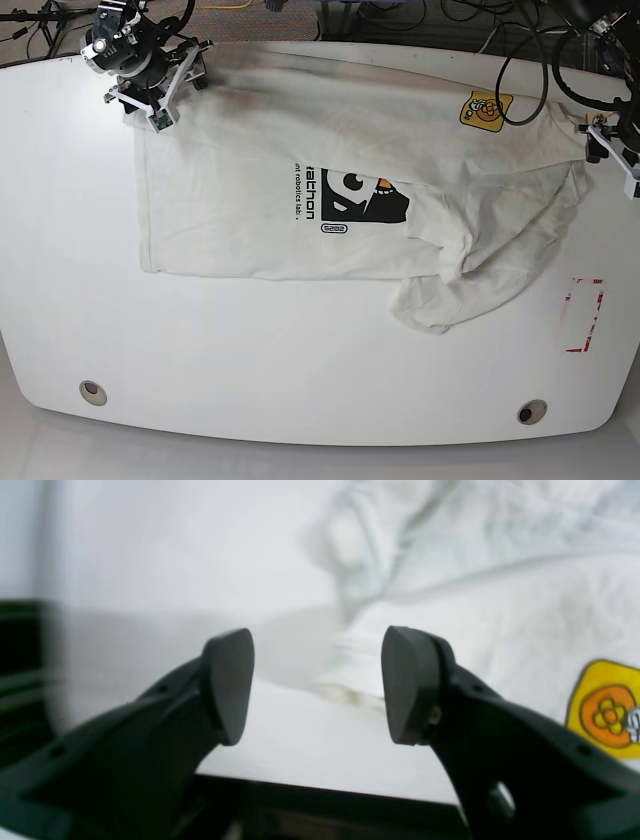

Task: Fold the T-shirt properly
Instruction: 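Grasp the collar edge with the left gripper and pull it taut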

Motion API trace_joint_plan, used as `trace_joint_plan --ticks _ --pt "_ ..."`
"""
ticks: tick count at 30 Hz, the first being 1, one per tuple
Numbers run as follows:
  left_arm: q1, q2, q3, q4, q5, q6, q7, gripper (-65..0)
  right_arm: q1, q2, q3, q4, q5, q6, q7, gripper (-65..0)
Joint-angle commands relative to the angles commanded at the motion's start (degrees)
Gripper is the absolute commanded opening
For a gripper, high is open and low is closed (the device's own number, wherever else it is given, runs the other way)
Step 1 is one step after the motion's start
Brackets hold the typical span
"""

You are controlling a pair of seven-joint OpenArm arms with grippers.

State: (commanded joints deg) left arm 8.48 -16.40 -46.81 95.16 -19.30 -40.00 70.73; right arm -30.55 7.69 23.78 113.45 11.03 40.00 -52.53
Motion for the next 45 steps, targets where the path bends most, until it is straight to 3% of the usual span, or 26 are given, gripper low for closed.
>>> trace_joint_plan --ticks 10,12,17,19,33,45 --pt "-1.23 0.09 2.64 -6.59 0.00 0.00 -0.53 -27.4 0.00 -1.14 0.09 0.00 0.09 0.00 0.53 -24.3" --pt "-1.14 0.18 3.25 -6.59 0.00 0.00 -1.05 -30.0 0.00 -1.32 0.09 0.00 0.09 0.00 0.53 -24.3" --pt "-1.23 0.18 4.75 -7.12 0.26 0.00 -1.32 -56.1 0.00 -1.49 0.09 0.00 0.09 0.00 0.53 -24.3" --pt "-1.05 0.18 5.45 -7.21 0.35 0.00 -1.32 -61.8 0.00 -1.49 0.09 0.00 0.09 0.00 0.53 -24.3" --pt "4.57 -1.14 5.71 -3.16 0.09 0.00 -1.32 -62.5 -0.26 -1.23 0.26 0.00 0.00 0.00 0.53 -24.3" --pt "12.31 -1.14 1.58 2.55 0.00 0.00 -1.32 -62.2 -0.35 -0.35 0.44 -0.44 -0.62 0.00 0.53 -24.3"
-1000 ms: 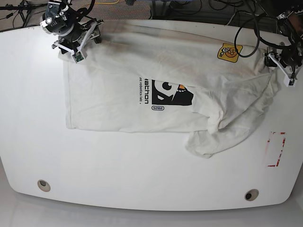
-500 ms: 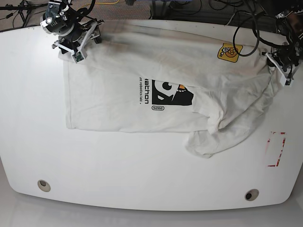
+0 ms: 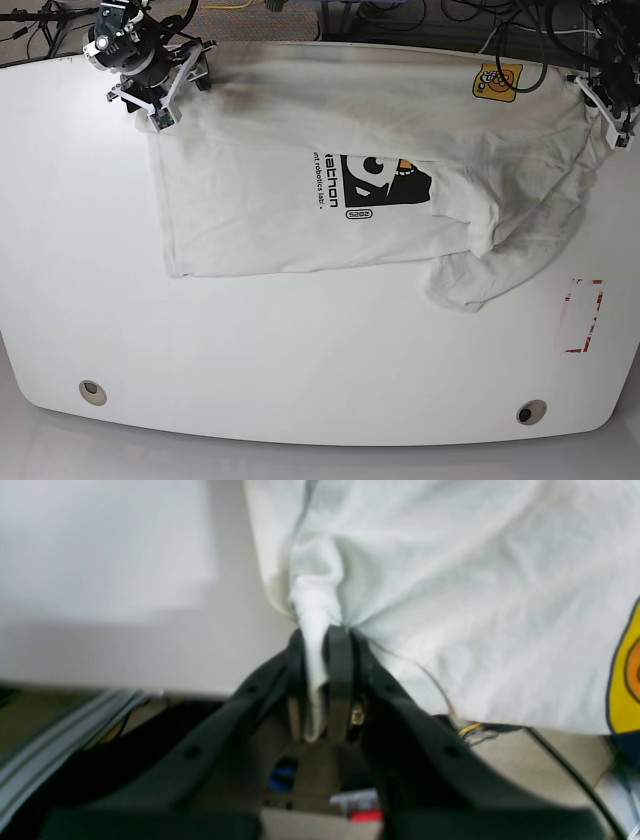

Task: Fold the T-shirt properly
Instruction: 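Grasp the collar edge with the left gripper and pull it taut, then move the right gripper down to the shirt's side edge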

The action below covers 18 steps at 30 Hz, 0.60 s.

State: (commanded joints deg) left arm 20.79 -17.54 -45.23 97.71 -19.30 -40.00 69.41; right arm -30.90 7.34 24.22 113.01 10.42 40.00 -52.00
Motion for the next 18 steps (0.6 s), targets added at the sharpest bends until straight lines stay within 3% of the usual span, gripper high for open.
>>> trace_joint_plan --ticks 9,11,18 --pt "1.23 0.09 0.00 0.44 0.00 0.00 0.00 -60.7 0.44 0.88 -0.18 -0.70 0.00 0.00 0.00 -24.3" --pt "1.23 0.09 0.26 0.62 0.00 0.00 0.00 -56.7 0.44 0.88 -0.18 -0.62 0.00 0.00 0.00 -24.3" --pt "0.18 0.00 0.35 0.97 0.00 0.00 0.09 -32.5 0.00 0.88 0.00 2.46 0.53 0.00 0.00 -24.3"
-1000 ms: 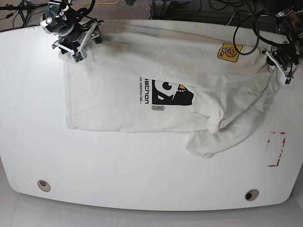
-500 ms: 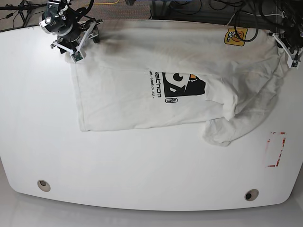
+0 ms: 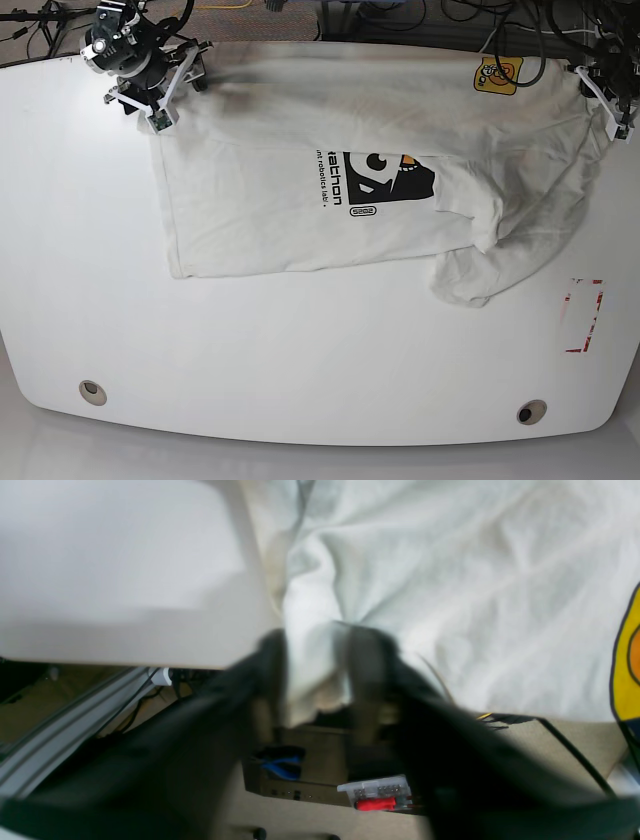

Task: Fold the T-shirt properly
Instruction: 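Move the right gripper down to the shirt's side edge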

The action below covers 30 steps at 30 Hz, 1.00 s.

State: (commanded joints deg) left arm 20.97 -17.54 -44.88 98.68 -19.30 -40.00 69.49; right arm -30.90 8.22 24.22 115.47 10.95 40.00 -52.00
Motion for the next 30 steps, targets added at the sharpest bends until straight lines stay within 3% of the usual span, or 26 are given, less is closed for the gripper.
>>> trace_joint_plan --ticks 2,16,25,30 --pt "-1.41 0.00 -0.26 1.41 0.09 0.00 0.26 -27.8 -0.09 0.00 0.00 1.14 0.09 0.00 -0.09 -24.3" --pt "-8.44 -1.41 -0.35 10.37 -0.09 0.00 4.40 -27.6 6.15 -0.09 0.53 0.97 0.09 0.00 -0.18 -24.3" --pt "-15.38 -1.41 0.00 10.37 0.44 0.00 4.84 -27.8 16.97 -0.26 0.70 -1.41 -0.53 0.00 -0.18 -24.3" --pt "-17.05 -1.41 0.00 10.29 0.44 0.00 4.84 -27.8 26.37 0.00 0.79 -9.49 -0.62 0.00 0.09 -24.3"
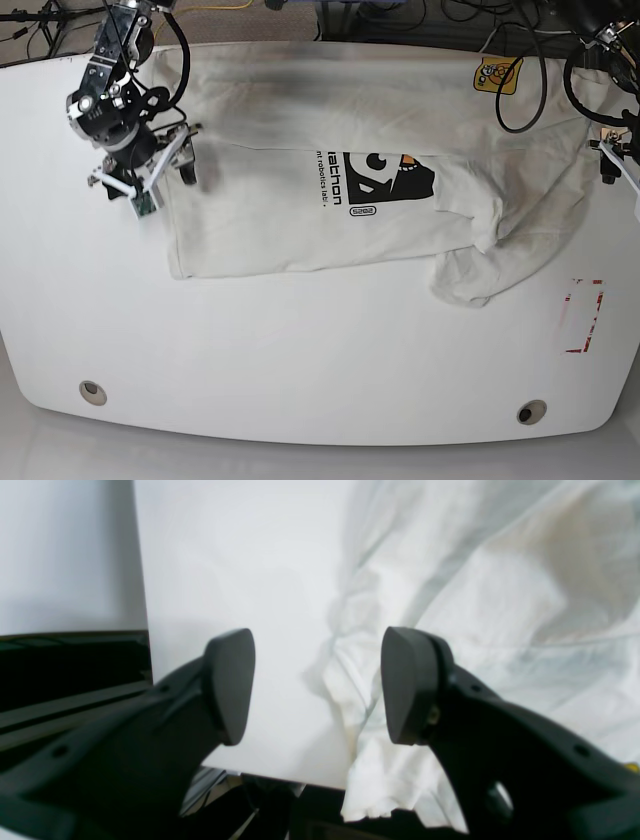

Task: Fold the T-shirt properly
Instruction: 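Move the right gripper down to the shirt's side edge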

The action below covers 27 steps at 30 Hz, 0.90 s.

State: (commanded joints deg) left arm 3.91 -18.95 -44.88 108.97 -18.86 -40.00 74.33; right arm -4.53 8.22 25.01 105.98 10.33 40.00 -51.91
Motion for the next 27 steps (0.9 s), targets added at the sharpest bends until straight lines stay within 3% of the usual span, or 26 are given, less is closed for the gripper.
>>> trace_joint_plan --ticks 5,16,27 --pt "-0.26 0.00 0.00 0.09 -0.09 0.00 0.00 -27.8 9.32 2.46 0.00 -12.13 0.00 0.00 2.90 -24.3" --pt "0.09 0.09 -0.35 0.00 -0.09 0.00 0.00 -27.8 23.21 6.59 -0.09 -41.05 0.09 0.00 15.21 -24.3" --pt "0.09 0.09 -0.44 0.00 -0.09 0.00 0.00 -27.8 25.14 5.54 -0.53 -51.34 0.00 0.00 20.40 -24.3"
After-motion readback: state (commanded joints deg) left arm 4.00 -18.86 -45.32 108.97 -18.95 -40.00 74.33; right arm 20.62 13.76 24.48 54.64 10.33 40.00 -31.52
